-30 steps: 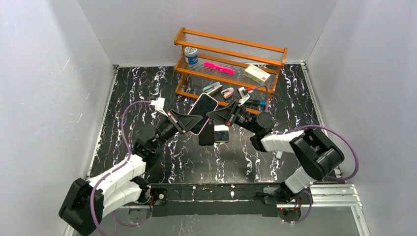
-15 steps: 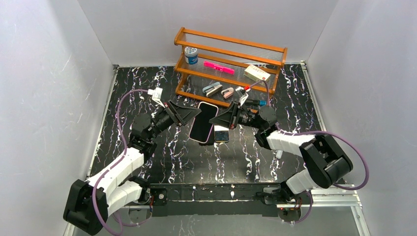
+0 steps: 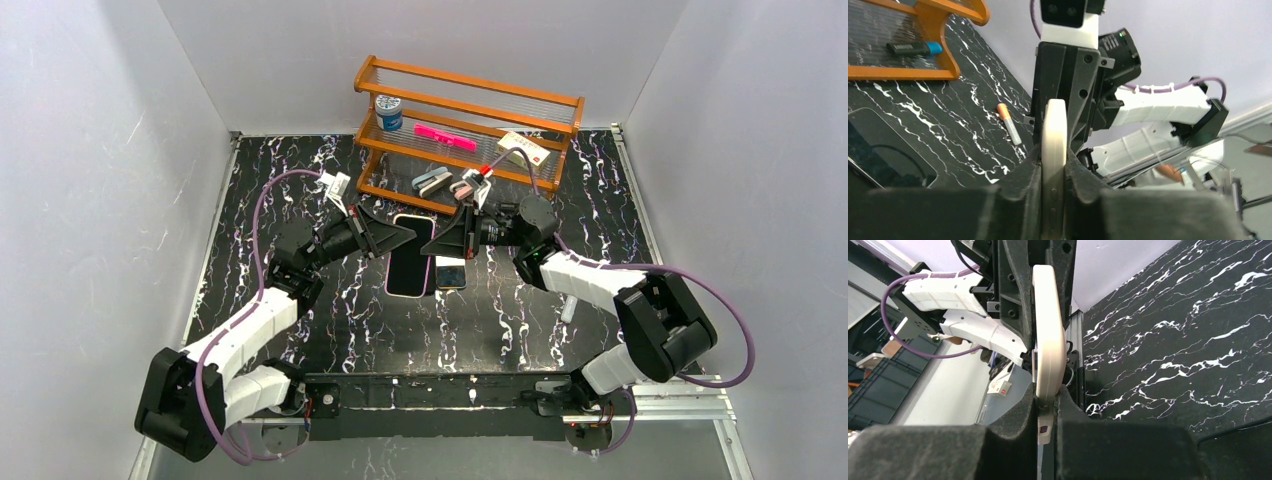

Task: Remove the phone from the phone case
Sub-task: Adjust the phone.

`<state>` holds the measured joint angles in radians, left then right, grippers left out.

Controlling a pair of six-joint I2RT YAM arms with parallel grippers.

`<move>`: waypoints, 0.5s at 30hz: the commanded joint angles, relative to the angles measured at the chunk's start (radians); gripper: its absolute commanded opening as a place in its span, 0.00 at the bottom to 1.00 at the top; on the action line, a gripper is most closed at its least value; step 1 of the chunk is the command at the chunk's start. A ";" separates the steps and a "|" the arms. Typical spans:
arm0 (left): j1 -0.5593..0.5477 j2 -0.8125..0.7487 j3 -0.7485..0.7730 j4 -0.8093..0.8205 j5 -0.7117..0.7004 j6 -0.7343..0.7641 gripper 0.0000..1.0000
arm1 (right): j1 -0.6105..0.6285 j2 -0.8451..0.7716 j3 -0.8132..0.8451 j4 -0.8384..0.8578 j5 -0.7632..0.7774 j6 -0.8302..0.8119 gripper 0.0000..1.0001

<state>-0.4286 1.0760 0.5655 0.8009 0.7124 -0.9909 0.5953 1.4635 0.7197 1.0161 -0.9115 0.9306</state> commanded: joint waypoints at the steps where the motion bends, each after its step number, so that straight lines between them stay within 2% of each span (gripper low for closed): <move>1: 0.002 -0.008 0.035 0.019 0.023 0.002 0.03 | -0.002 0.010 0.067 0.031 -0.014 -0.016 0.01; 2: 0.003 -0.013 0.031 0.020 0.009 0.000 0.00 | -0.003 0.011 0.064 0.029 -0.009 -0.015 0.01; 6: 0.004 -0.058 -0.001 0.020 -0.111 -0.008 0.00 | -0.003 0.000 0.035 0.033 0.025 -0.018 0.05; 15: 0.004 -0.118 -0.073 0.052 -0.367 -0.104 0.00 | -0.002 -0.035 -0.067 0.079 0.001 -0.034 0.39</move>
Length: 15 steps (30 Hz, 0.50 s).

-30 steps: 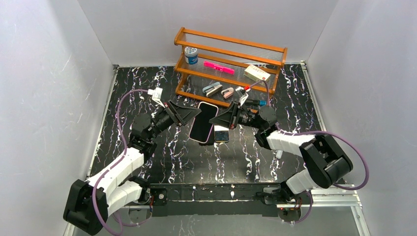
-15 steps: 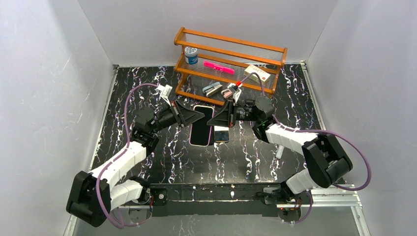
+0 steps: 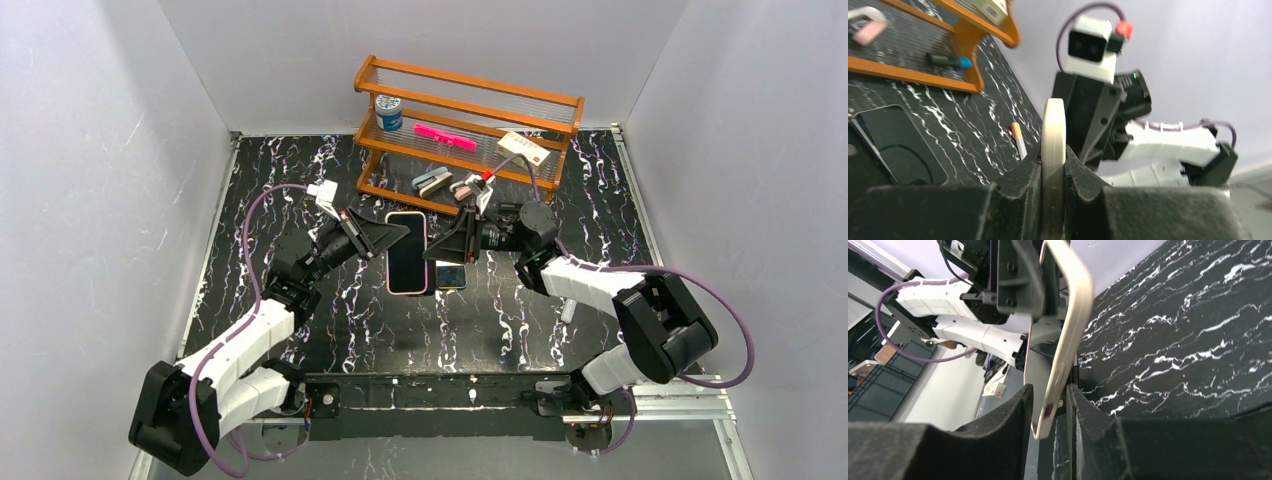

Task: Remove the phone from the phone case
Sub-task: Adjust the phone.

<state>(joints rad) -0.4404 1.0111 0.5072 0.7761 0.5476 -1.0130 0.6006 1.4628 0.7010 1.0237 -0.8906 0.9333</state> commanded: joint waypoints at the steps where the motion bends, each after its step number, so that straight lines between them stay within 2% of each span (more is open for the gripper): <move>1: 0.016 -0.056 -0.025 0.092 -0.224 -0.101 0.00 | -0.007 -0.035 -0.054 0.083 -0.031 -0.037 0.41; 5: 0.016 -0.068 -0.043 0.121 -0.281 -0.149 0.00 | -0.004 -0.046 -0.093 0.123 -0.075 -0.045 0.48; 15: 0.016 -0.039 -0.052 0.214 -0.272 -0.238 0.00 | 0.006 -0.060 -0.070 0.084 -0.115 -0.102 0.48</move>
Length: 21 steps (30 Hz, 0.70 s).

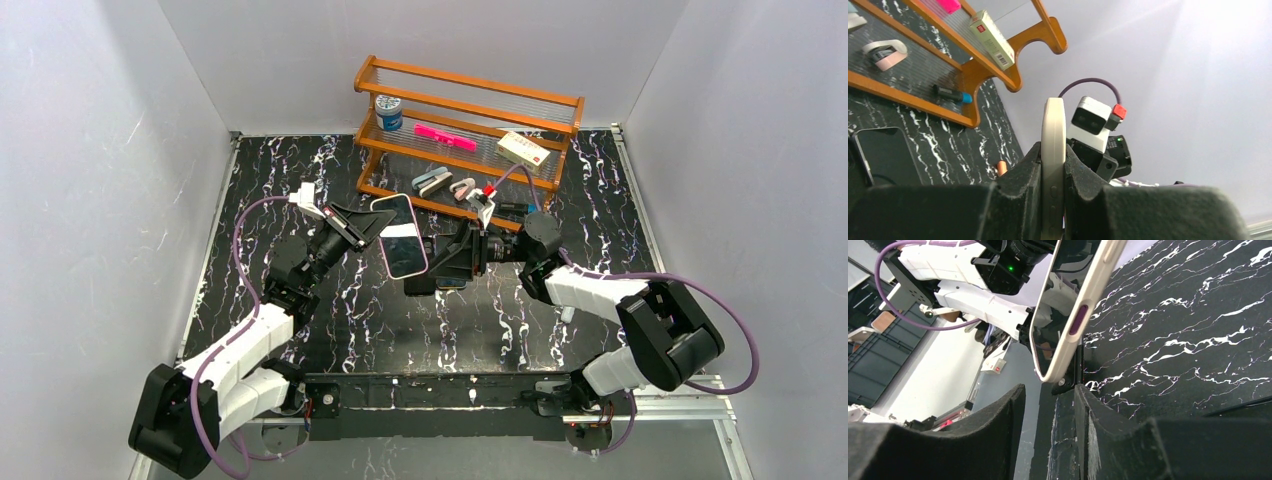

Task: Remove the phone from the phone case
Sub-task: Adjust the phone, then remove the phone case from the phone.

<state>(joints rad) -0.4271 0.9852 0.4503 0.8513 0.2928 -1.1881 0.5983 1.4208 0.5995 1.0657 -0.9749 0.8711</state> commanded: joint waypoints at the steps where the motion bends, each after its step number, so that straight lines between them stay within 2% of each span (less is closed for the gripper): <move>1: 0.002 -0.009 0.005 0.147 -0.010 -0.070 0.00 | 0.010 -0.014 0.038 0.045 -0.035 -0.040 0.48; 16: 0.001 0.020 0.005 0.204 0.037 -0.120 0.00 | 0.031 0.012 0.101 0.057 -0.060 -0.057 0.39; 21: 0.001 0.032 0.014 0.206 0.060 -0.137 0.00 | 0.035 0.018 0.109 0.059 -0.078 -0.070 0.26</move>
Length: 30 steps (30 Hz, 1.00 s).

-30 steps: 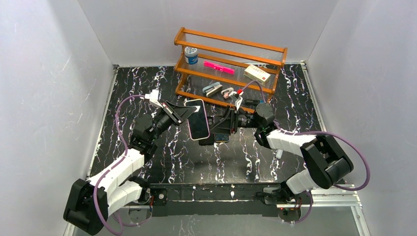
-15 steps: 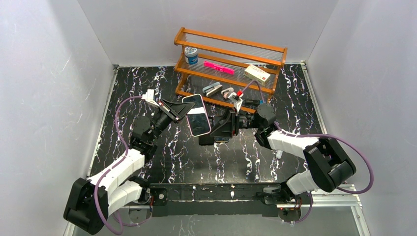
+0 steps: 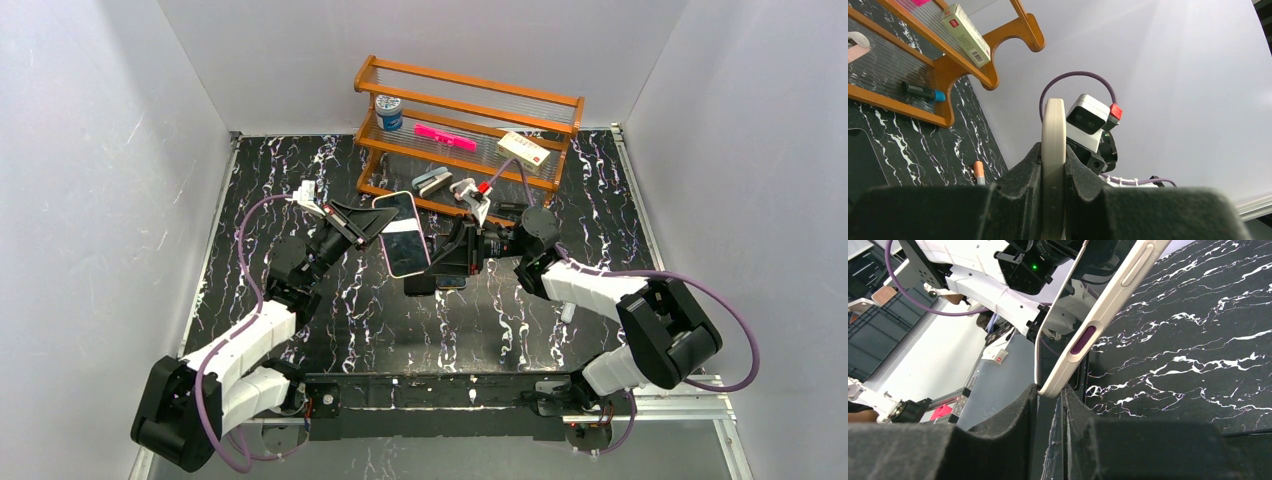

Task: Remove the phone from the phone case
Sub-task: Remove the phone case from the phone.

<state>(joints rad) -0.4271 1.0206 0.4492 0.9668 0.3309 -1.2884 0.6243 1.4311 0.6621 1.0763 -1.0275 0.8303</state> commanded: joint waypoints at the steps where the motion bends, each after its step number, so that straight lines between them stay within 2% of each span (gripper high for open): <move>1: 0.001 0.000 0.017 0.090 0.028 -0.040 0.00 | 0.008 0.007 0.047 0.048 -0.031 -0.035 0.23; 9: 0.001 0.045 0.023 0.089 0.065 -0.110 0.00 | 0.008 -0.004 0.075 -0.032 -0.102 -0.166 0.01; 13: 0.001 0.061 0.032 0.087 0.090 -0.124 0.00 | 0.008 -0.015 0.111 -0.159 -0.131 -0.297 0.01; 17: 0.001 0.067 0.048 0.087 0.123 -0.131 0.00 | 0.008 -0.020 0.181 -0.368 -0.140 -0.481 0.01; 21: -0.006 0.068 0.062 0.087 0.143 -0.135 0.00 | 0.008 -0.009 0.255 -0.578 -0.067 -0.625 0.01; 24: -0.015 0.059 0.068 0.088 0.149 -0.128 0.00 | 0.008 0.015 0.293 -0.654 0.001 -0.662 0.01; 30: -0.048 0.065 0.093 0.089 0.176 -0.130 0.00 | 0.008 0.048 0.314 -0.663 0.074 -0.643 0.01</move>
<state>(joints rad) -0.4080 1.0969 0.4763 1.0008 0.4030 -1.3491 0.6243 1.4433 0.9092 0.4053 -1.1721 0.2756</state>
